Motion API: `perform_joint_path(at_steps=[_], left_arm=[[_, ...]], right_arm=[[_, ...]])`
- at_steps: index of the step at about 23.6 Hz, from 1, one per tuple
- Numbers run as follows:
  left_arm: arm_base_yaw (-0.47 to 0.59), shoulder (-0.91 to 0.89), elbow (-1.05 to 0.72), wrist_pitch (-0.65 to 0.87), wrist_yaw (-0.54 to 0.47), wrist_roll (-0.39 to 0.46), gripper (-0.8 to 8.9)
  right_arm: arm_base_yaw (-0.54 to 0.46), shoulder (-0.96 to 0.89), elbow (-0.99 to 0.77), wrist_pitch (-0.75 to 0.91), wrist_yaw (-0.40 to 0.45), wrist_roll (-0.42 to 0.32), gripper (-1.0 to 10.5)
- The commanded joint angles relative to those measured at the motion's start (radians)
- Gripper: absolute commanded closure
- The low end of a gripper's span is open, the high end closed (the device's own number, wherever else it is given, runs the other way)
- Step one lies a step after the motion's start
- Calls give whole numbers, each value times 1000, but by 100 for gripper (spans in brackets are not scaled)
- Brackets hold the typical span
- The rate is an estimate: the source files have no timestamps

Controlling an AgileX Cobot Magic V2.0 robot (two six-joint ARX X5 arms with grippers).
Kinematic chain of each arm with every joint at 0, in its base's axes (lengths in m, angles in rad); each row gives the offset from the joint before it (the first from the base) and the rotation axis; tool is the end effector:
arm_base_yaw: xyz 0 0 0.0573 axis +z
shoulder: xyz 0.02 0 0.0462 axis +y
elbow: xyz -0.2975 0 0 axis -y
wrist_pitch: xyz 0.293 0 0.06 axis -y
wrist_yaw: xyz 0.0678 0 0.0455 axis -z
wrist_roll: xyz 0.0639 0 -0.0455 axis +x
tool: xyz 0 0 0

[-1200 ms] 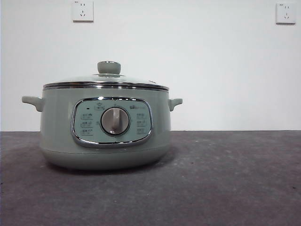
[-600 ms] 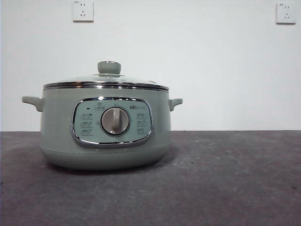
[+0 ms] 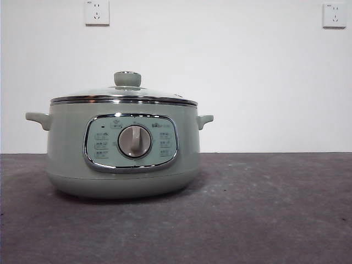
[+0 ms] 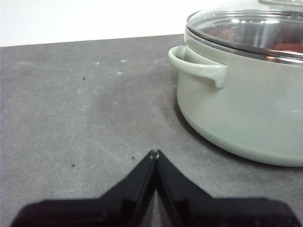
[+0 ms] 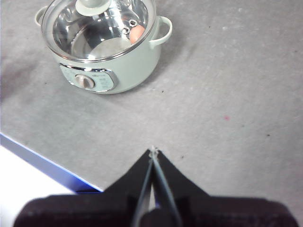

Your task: Pick up the egg,open the lid,put the egg in the pot,close the lid

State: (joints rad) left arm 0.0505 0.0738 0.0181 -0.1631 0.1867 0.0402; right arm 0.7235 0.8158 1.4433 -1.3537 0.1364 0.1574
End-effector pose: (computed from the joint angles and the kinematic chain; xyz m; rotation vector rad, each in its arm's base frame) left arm 0.1471 -0.0044 0.1407 0.0141 0.2147 -0.1400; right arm 0.0928 0.0704 0.4537 -0.1596 0.7091 0.5049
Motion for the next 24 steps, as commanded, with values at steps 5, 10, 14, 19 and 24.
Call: perform_joint_path(at_steps=[5,10,14,19,24], left_arm=[[4,8,-9,4,3,-7,817],[4,8,-9,4,3,-7,817],[4,8,-9,4,3,-6,817],[4,8,-9,4,3,-7,817],[4,8,-9,4,3,-6,817]], right_arm=[[-309,-179,-175,417,-62,-172,946],[-578,-460,-665,858,-105,-191,946],[-650,-600,-946,1058,-122,-183,946],[-672,-727,-1197,1187,-121,-183,946],[-672,-803,-1339,1204,-121,-175,946]])
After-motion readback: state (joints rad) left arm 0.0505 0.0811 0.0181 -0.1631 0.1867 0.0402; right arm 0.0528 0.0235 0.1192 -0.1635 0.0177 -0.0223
